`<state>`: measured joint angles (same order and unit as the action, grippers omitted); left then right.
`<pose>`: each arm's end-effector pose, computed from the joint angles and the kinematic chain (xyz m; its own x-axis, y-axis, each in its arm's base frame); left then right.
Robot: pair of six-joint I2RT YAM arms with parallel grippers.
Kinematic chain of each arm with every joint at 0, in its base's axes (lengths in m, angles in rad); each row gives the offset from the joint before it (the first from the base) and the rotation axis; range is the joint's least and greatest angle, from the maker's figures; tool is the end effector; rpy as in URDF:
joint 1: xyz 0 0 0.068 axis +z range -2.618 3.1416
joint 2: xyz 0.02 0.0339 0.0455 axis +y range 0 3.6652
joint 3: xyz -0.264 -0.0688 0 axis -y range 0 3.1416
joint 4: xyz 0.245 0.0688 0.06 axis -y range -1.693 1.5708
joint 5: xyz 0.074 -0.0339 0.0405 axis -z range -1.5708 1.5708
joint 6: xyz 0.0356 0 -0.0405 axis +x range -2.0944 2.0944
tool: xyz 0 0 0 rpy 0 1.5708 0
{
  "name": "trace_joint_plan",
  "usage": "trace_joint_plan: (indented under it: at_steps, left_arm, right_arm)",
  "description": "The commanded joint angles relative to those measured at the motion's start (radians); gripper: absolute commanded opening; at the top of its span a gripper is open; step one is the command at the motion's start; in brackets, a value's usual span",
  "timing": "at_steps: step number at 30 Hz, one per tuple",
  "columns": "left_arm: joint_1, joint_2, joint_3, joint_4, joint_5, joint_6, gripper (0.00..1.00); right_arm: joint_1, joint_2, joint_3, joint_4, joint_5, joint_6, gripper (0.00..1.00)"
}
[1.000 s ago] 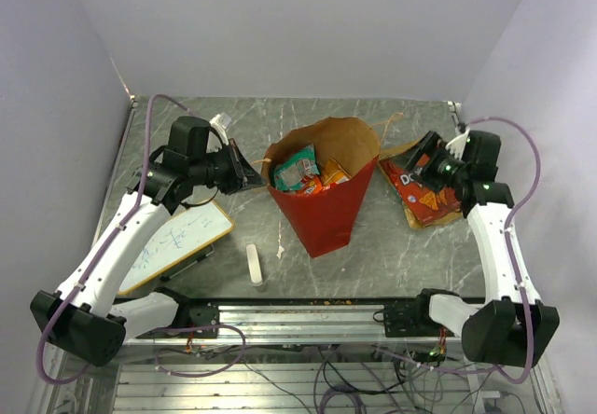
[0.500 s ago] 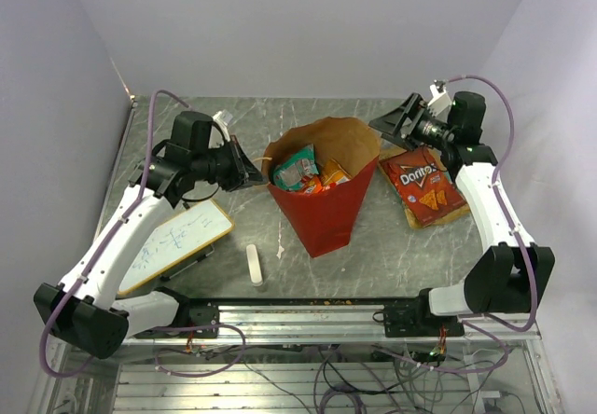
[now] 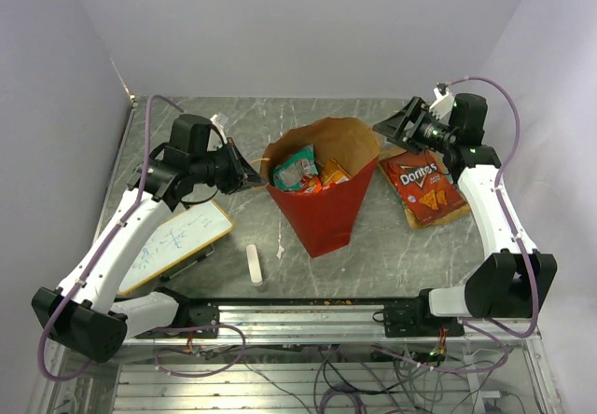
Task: Take the snacks out of the paper bag
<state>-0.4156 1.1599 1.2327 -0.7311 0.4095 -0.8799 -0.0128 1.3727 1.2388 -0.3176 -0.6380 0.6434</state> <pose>0.2128 -0.1094 0.3679 -0.8641 -0.3914 -0.3163 -0.0117 0.6441 -0.7648 0.3114 0.0172 0.3543 -0.6644 0.4904 -0.5640 -0.1588 0.6448 0.7477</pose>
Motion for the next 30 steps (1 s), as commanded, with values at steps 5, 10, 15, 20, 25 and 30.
trace_joint_plan:
  at_steps: [5,10,15,20,25,30]
  left_arm:
    - [0.001,-0.012,0.016,0.000,-0.005,-0.018,0.07]
    - [0.001,-0.008,0.031,-0.018,-0.007,-0.003,0.07]
    - [0.001,-0.015,0.020,-0.016,-0.011,-0.002,0.07]
    - [0.004,-0.004,0.031,-0.011,-0.013,0.006,0.07]
    - [0.036,0.040,0.091,-0.037,-0.011,0.048,0.17]
    - [0.058,0.076,0.164,-0.075,-0.045,0.095,0.28]
  right_arm:
    - [0.000,-0.032,-0.049,0.065,-0.022,-0.006,0.67]
    - [0.005,0.003,-0.084,0.209,-0.091,0.000,0.66]
    - [0.008,0.063,-0.070,0.282,-0.119,0.003,0.65]
    - [0.012,0.107,-0.058,0.362,-0.143,0.057,0.61]
    - [0.016,0.128,-0.047,0.393,-0.138,0.102,0.41]
    - [0.016,0.144,-0.010,0.358,-0.133,0.090,0.31]
